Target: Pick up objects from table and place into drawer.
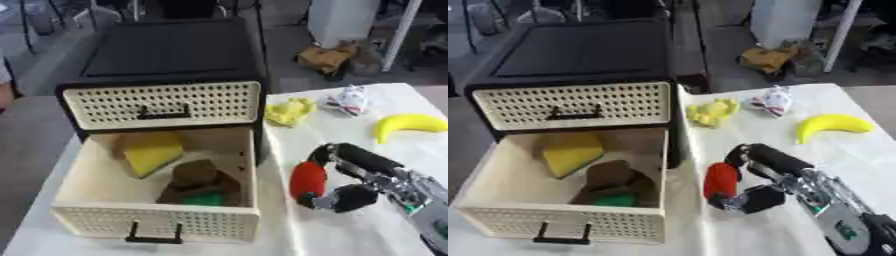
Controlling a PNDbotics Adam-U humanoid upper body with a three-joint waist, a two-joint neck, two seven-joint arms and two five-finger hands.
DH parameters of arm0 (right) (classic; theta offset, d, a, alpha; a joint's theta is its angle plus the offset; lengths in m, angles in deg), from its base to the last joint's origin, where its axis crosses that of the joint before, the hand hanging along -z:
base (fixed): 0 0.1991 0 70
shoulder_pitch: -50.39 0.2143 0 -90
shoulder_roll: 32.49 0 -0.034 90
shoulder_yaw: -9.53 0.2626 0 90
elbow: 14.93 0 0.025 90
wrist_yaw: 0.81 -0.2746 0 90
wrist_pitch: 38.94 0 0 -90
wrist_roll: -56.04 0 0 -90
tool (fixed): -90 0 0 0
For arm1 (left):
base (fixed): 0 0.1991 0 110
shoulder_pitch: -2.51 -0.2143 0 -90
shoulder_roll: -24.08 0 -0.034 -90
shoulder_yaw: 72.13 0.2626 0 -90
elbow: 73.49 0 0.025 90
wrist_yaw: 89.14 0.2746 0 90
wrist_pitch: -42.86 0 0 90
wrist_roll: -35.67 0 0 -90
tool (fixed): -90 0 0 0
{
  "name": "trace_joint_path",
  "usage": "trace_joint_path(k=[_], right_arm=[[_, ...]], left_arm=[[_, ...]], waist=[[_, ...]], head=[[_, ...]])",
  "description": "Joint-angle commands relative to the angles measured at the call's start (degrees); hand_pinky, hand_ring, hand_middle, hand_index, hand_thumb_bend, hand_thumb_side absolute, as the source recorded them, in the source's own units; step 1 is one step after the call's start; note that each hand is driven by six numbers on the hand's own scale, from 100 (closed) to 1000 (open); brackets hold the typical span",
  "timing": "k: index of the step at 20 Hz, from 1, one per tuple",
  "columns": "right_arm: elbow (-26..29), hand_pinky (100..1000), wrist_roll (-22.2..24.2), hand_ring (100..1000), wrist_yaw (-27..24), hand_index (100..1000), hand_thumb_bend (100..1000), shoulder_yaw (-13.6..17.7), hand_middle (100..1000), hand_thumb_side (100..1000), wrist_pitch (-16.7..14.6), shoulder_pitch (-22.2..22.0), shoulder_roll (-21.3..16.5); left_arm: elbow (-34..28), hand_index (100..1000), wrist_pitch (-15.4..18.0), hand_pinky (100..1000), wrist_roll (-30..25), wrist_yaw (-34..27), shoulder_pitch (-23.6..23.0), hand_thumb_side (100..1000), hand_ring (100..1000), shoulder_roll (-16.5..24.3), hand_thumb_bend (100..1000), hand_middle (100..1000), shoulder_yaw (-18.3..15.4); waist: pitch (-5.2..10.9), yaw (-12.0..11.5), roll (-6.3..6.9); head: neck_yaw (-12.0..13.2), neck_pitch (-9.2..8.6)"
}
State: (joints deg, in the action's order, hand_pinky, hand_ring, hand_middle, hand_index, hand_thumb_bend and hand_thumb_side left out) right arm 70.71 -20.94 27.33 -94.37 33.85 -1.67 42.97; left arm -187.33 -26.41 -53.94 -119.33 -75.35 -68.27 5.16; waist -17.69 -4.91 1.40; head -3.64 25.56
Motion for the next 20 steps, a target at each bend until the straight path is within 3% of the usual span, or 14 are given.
trace_joint_path(k=[1,5,11,20], right_arm=[[5.55,640,-2.49,757,-3.19,582,533,1.38,365,732,1.32,2.53,-0.37],[10.61,630,-3.55,750,-6.75,578,506,1.27,366,750,4.44,6.06,1.06],[12.54,618,-2.47,743,-11.98,575,487,0.68,367,762,8.93,10.85,4.26],[9.9,616,0.2,743,-11.35,575,494,-1.29,366,756,9.76,14.69,9.1]], left_arm=[[-0.75,858,0.12,100,-0.09,0.08,0.31,629,100,1.14,100,100,-0.56],[-0.75,859,0.18,100,-0.21,-0.02,0.2,629,100,1.19,100,100,-0.54],[-0.75,858,0.04,100,-0.29,-0.19,0.15,628,100,1.33,100,100,-0.55],[-0.75,858,-0.44,100,-0.42,-0.34,0.2,628,100,1.35,100,100,-0.46]], waist=[[1.29,-0.03,0.04],[1.49,-0.13,-0.01],[1.81,-0.37,-0.31],[2.12,-1.0,-0.66]], head=[[0.22,0.15],[-0.19,0.32],[-1.35,0.55],[-3.29,1.43]])
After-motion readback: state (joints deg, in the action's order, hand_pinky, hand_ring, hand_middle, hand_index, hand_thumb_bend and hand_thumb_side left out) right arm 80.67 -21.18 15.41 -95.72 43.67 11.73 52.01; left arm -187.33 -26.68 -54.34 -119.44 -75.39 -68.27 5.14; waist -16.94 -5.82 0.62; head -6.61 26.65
